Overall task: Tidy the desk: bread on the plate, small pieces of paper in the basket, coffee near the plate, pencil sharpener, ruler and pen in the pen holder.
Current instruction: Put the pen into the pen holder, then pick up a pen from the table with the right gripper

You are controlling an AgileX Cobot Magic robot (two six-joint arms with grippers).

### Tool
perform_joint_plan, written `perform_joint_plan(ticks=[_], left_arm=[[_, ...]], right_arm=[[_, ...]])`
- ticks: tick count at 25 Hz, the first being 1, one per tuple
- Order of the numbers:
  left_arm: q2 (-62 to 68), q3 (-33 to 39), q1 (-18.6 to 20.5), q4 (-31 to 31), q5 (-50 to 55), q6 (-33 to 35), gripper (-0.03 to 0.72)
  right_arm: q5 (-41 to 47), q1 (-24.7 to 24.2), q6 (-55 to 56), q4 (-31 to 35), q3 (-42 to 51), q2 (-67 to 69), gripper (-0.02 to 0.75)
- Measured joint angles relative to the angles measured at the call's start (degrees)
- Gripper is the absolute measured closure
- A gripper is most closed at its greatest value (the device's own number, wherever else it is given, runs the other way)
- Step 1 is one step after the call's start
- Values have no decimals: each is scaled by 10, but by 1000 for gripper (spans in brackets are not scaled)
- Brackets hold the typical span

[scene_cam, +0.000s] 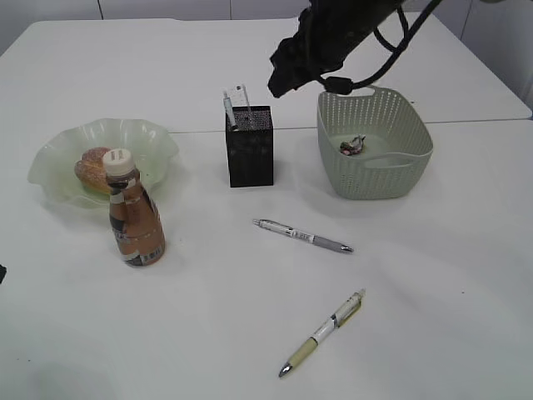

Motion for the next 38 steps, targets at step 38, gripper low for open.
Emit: perform_joint_plan(ticks=[38], left_arm=[[0, 0, 0, 15, -64, 0, 411]], right_arm=[[123, 81, -104, -147, 0, 120, 413]])
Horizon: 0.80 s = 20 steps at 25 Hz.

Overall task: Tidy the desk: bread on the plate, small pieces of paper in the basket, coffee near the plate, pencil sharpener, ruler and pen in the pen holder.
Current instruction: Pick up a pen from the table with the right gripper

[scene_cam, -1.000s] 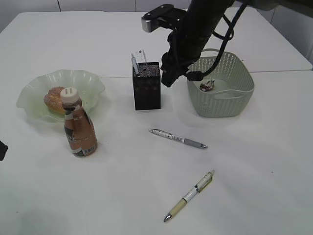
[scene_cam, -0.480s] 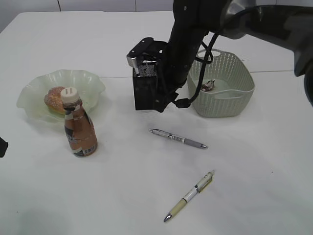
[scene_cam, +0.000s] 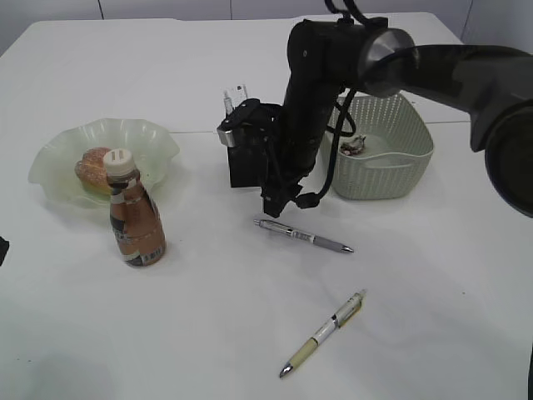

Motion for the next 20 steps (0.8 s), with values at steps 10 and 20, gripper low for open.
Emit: perform_joint_plan(ticks=[10, 20], left_arm=[[0, 0, 0, 1, -15, 0, 411], [0, 0, 0, 1, -21, 0, 411]], right_arm=[[-2, 0, 0, 0, 0, 20, 412], [-6, 0, 0, -7, 0, 25, 413]])
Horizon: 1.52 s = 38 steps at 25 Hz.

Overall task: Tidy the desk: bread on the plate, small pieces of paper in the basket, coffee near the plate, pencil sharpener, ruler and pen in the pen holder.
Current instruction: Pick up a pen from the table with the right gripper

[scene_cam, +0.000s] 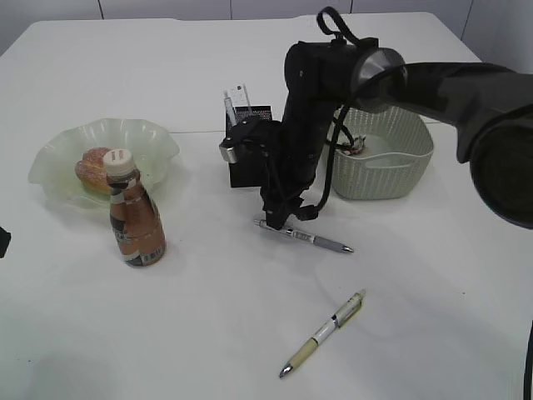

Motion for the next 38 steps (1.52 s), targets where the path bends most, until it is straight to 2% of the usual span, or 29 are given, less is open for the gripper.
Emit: perform_joint_plan(ticks=[19, 22, 25, 27, 32, 38], left_arm=[[0, 0, 0, 0, -2, 0, 411], [0, 0, 0, 0, -3, 0, 411], [0, 0, 0, 0, -3, 0, 411], [0, 0, 0, 0, -3, 0, 411], [0, 0, 0, 0, -4, 0, 411], [0, 0, 0, 0, -4, 0, 411]], right_arm=[[0, 0, 0, -3, -1, 22, 409], [-2, 0, 0, -3, -1, 23, 474], [-3, 0, 0, -1, -1, 23, 589], [-3, 0, 0, 0, -1, 23, 623], [-3, 0, 0, 11, -15, 25, 641], [-3, -6, 0, 73, -40, 11, 642]])
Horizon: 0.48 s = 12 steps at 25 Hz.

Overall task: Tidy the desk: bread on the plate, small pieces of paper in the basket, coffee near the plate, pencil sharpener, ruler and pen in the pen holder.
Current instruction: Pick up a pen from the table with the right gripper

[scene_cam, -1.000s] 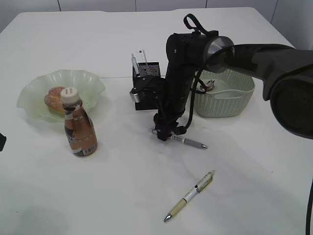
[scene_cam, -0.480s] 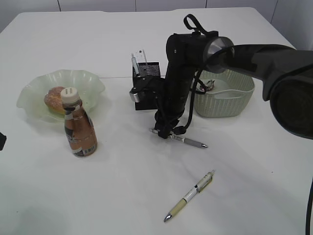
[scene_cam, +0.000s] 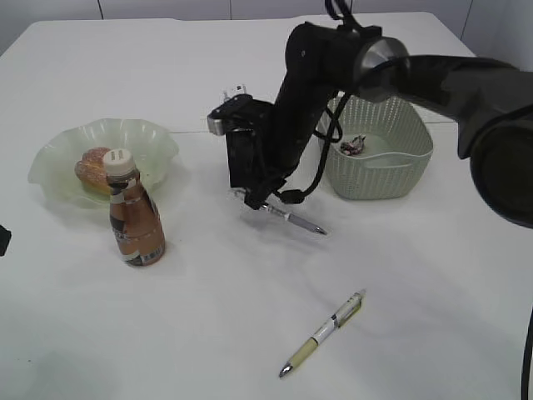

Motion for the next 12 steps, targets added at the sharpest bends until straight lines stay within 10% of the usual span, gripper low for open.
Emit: perform_joint_plan(ticks=[12], left_arm=[[0, 0, 0, 0, 11, 0, 411]], right_arm=[[5, -106, -83, 311, -51, -61, 644]])
